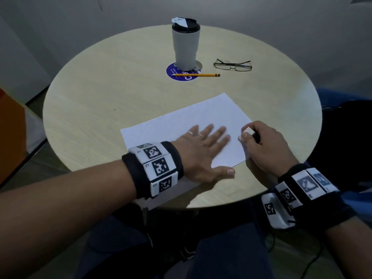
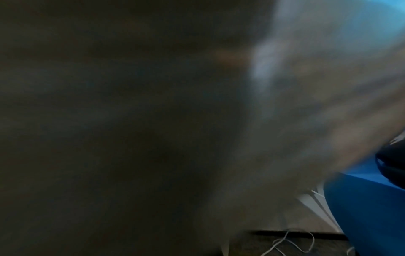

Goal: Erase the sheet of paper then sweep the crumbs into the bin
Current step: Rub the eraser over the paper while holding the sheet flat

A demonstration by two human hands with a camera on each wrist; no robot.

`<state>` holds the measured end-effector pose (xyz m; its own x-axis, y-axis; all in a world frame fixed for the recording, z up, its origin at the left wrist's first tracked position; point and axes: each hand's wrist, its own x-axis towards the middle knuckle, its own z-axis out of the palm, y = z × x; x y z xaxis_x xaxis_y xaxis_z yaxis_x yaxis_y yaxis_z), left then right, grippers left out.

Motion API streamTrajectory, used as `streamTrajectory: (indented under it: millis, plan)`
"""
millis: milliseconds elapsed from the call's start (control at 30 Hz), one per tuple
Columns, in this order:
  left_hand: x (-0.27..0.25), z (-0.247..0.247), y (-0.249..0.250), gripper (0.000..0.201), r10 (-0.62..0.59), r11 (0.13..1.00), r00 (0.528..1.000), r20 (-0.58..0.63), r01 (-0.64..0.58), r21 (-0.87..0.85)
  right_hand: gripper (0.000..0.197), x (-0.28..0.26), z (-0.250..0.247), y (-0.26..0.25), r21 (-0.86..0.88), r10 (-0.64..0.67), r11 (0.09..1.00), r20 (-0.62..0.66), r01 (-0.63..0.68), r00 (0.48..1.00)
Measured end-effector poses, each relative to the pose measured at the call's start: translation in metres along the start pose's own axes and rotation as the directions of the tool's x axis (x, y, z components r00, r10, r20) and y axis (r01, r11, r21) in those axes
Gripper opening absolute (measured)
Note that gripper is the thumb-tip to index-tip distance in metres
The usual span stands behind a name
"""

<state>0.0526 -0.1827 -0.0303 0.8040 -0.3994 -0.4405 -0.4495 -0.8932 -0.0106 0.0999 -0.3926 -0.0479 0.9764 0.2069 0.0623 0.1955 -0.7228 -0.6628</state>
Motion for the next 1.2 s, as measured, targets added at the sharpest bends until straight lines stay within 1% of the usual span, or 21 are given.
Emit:
streamTrajectory:
  millis: [67, 100, 133, 200, 233, 267, 333, 400, 467, 500, 567, 600, 633, 700, 767, 800, 867, 933, 1033, 1100, 1200]
  plan:
    - [-0.006, 0.0, -0.008, 0.114, -0.215, 0.977, 0.977, 0.0, 0.215, -0.016, 0.008, 0.0, 0.0, -0.001, 0.016, 0.018, 1.0, 0.005, -0.018, 1.0]
    - [-0.008, -0.001, -0.008, 0.117, -0.268, 0.963, 0.963, -0.018, 0.267, -0.032, 0.009, 0.001, 0.001, -0.001, 0.02, 0.021, 1.0, 0.004, -0.021, 1.0]
    - [-0.008, -0.001, -0.005, 0.117, -0.245, 0.969, 0.968, -0.055, 0.243, -0.035, 0.009, 0.001, 0.001, -0.001, 0.02, 0.022, 1.0, 0.002, -0.022, 1.0]
    - [-0.007, -0.003, 0.009, 0.107, -0.029, 0.999, 0.994, -0.102, 0.027, -0.021, 0.01, 0.002, 0.0, -0.002, 0.014, 0.017, 1.0, -0.001, -0.017, 1.0]
    - [-0.006, -0.003, 0.016, 0.101, 0.084, 0.996, 0.994, -0.075, -0.085, -0.012, 0.01, 0.002, 0.0, -0.002, 0.012, 0.012, 1.0, 0.002, -0.012, 1.0]
    - [-0.005, -0.002, 0.021, 0.097, 0.15, 0.989, 0.988, -0.031, -0.15, -0.014, 0.011, 0.001, -0.001, -0.002, 0.014, 0.01, 1.0, 0.009, -0.01, 1.0]
    - [-0.003, 0.0, 0.019, 0.094, 0.146, 0.988, 0.989, 0.037, -0.144, -0.06, 0.01, 0.001, -0.002, -0.003, 0.026, 0.018, 0.999, 0.015, -0.018, 1.0]
    - [-0.002, -0.002, 0.0, 0.097, 0.052, 0.996, 0.998, 0.043, -0.049, -0.075, 0.009, 0.001, -0.002, -0.004, 0.033, 0.028, 0.999, 0.013, -0.029, 1.0]
    - [-0.003, -0.006, -0.027, 0.105, -0.117, 0.99, 0.992, 0.038, 0.119, -0.077, 0.01, 0.001, -0.002, -0.004, 0.028, 0.036, 0.999, 0.016, -0.037, 0.999]
    - [-0.004, -0.007, -0.04, 0.11, -0.225, 0.971, 0.973, 0.042, 0.228, -0.073, 0.01, 0.001, -0.001, -0.005, 0.028, 0.043, 0.999, 0.019, -0.043, 0.999]
    - [-0.005, -0.007, -0.057, 0.122, -0.414, 0.906, 0.91, 0.038, 0.416, -0.075, 0.012, 0.001, 0.0, -0.005, 0.026, 0.049, 0.998, 0.02, -0.049, 0.999]
    - [-0.005, -0.006, -0.058, 0.124, -0.44, 0.894, 0.898, 0.014, 0.439, -0.085, 0.013, 0.001, 0.0, -0.005, 0.02, 0.049, 0.999, 0.018, -0.049, 0.999]
    - [-0.005, -0.007, -0.053, 0.122, -0.399, 0.914, 0.917, -0.025, 0.395, -0.096, 0.013, 0.002, 0.001, -0.005, 0.016, 0.047, 0.999, 0.015, -0.047, 0.999]
    - [-0.002, -0.01, -0.033, 0.107, -0.155, 0.986, 0.982, -0.108, 0.147, -0.078, 0.012, 0.001, 0.0, -0.006, 0.013, 0.04, 0.999, 0.009, -0.04, 0.999]
    - [0.003, -0.011, -0.012, 0.092, 0.109, 0.994, 0.987, -0.117, -0.111, -0.011, 0.01, 0.0, -0.001, -0.006, 0.007, 0.029, 1.0, 0.014, -0.029, 0.999]
    - [0.007, -0.009, -0.006, 0.088, 0.176, 0.984, 0.98, -0.091, -0.177, 0.003, 0.01, -0.001, -0.001, -0.006, 0.004, 0.022, 1.0, 0.016, -0.022, 1.0]
    - [0.012, -0.005, -0.009, 0.086, 0.182, 0.983, 0.983, -0.013, -0.182, -0.02, 0.01, -0.001, -0.002, -0.006, 0.006, 0.011, 1.0, 0.016, -0.011, 1.0]
    - [0.012, -0.001, -0.029, 0.086, 0.121, 0.992, 0.993, 0.006, -0.121, -0.042, 0.012, -0.002, -0.003, -0.007, 0.006, 0.007, 1.0, 0.012, -0.007, 1.0]
    - [-0.001, -0.002, -0.072, 0.089, -0.07, 0.992, 0.998, -0.002, 0.07, -0.107, 0.013, -0.003, -0.003, -0.008, 0.007, 0.012, 1.0, 0.003, -0.012, 1.0]
    - [-0.014, 0.0, -0.102, 0.095, -0.232, 0.961, 0.973, 0.014, 0.232, -0.152, 0.014, -0.003, -0.002, -0.009, 0.003, 0.02, 1.0, 0.006, -0.02, 1.0]
    - [-0.027, 0.004, -0.128, 0.109, -0.432, 0.892, 0.902, 0.008, 0.428, -0.145, 0.013, -0.002, 0.0, -0.007, -0.005, 0.03, 1.0, 0.005, -0.03, 1.0]
